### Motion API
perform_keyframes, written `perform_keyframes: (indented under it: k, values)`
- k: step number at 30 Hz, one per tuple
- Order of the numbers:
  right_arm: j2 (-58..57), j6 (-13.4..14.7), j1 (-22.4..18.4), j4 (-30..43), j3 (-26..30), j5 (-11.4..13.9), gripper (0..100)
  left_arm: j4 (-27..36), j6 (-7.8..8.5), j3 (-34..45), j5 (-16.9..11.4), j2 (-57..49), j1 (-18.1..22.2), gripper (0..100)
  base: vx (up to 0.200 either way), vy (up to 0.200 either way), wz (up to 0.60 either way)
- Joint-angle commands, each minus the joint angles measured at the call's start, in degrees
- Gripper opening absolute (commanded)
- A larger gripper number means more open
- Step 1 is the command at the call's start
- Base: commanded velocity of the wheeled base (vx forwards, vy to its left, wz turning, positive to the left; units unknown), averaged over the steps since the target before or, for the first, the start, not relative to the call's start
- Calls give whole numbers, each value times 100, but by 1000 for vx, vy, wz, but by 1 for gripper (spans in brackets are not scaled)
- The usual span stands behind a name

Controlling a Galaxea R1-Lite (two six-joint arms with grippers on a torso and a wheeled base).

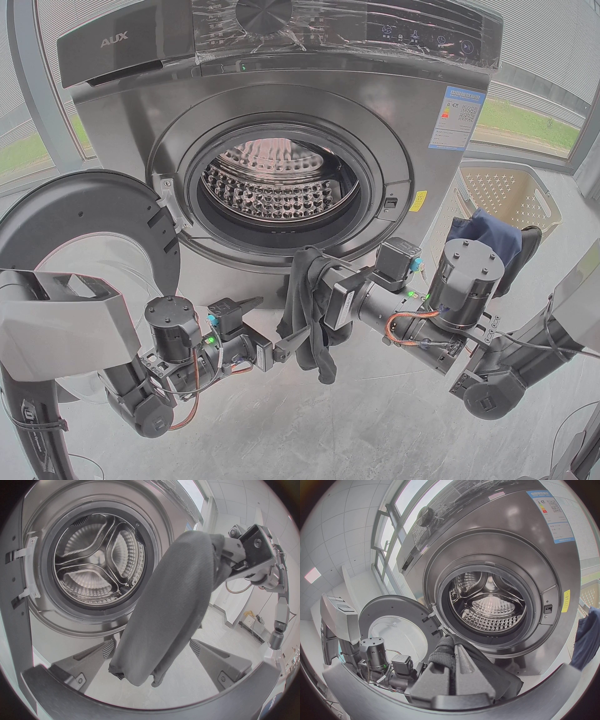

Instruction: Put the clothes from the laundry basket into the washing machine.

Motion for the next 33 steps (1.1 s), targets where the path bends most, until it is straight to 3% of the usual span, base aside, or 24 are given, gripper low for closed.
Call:
perform_keyframes:
  k: [1, 11, 16, 27, 33]
  values:
    - [12, 2, 1, -4, -2, -15, 0, -5, -5, -304, 47, 341, -26, 100, 0, 0, 0]
    - [91, 2, 1, -48, -28, -50, 0, -5, -14, -585, 74, 473, -35, 100, 0, 0, 0]
    - [109, 2, 1, -110, -37, -50, 0, -5, -5, -743, 223, 631, -26, 100, 0, 0, 0]
    - [258, 2, -87, -110, -221, -77, 0, -14, 22, -295, 170, 403, -211, 100, 0, 0, 0]
    - [250, 2, -8, -118, -221, -77, 0, -5, -5, -743, 232, 684, -202, 100, 0, 0, 0]
